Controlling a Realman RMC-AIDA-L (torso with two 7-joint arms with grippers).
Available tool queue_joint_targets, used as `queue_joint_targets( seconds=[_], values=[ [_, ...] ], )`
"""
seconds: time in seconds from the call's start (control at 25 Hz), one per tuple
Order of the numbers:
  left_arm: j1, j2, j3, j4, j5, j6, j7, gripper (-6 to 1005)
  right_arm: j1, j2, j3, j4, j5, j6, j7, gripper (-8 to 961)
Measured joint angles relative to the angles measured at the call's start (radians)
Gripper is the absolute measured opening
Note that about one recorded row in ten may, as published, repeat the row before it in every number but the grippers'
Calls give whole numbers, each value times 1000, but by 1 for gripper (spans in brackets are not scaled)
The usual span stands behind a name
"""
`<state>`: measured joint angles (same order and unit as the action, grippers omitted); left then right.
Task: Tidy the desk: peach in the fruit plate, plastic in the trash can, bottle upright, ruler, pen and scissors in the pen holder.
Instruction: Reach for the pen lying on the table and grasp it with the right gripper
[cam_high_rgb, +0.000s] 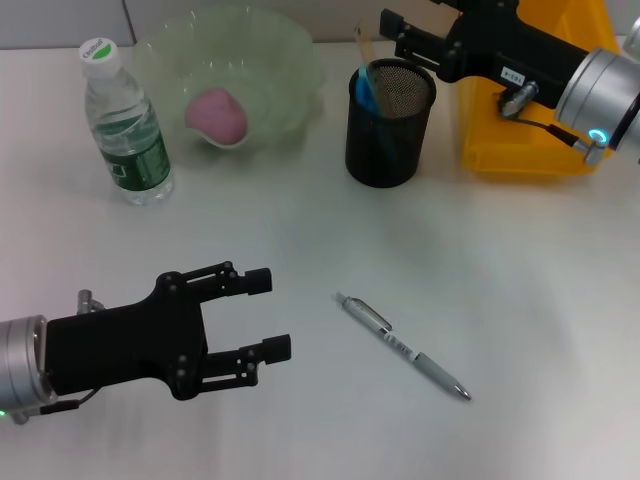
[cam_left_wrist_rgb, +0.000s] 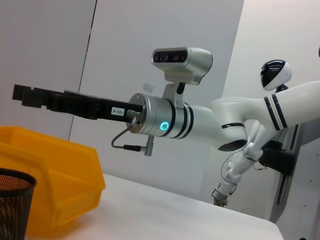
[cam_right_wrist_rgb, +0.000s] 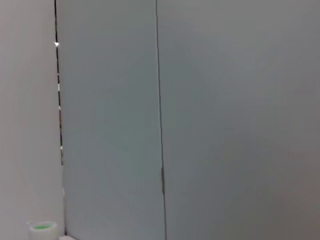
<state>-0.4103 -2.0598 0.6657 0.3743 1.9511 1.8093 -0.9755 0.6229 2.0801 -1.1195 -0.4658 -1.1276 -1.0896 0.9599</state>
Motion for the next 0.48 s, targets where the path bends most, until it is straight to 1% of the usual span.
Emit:
queue_joint_targets(
  seconds=[0.2, 0.28, 0.32, 0.36, 0.4, 0.44, 0.48],
  values=[
    [0, 2, 0, 1, 0, 0, 1, 754, -21, -7, 0, -31, -11, -45, 72, 718],
    [0, 2, 0, 1, 0, 0, 1, 754, -42, -13, 8, -67, -52, -92, 148, 718],
    [1, 4, 0, 2, 0, 1, 1, 754, -42, -13, 8, -67, -52, -92, 148, 718],
    [1, 6, 0, 3, 0, 1, 1, 754, -52, -17, 10, -83, -72, -118, 177, 718],
    [1, 7, 0, 3, 0, 1, 1, 754, -70, -25, 12, -105, -103, -171, 218, 718],
    [1, 9, 0, 3, 0, 1, 1, 754, -70, -25, 12, -105, -103, -171, 218, 718],
    [1, 11, 0, 3, 0, 2, 1, 754, -83, -33, 13, -122, -130, -221, 248, 719]
  ],
)
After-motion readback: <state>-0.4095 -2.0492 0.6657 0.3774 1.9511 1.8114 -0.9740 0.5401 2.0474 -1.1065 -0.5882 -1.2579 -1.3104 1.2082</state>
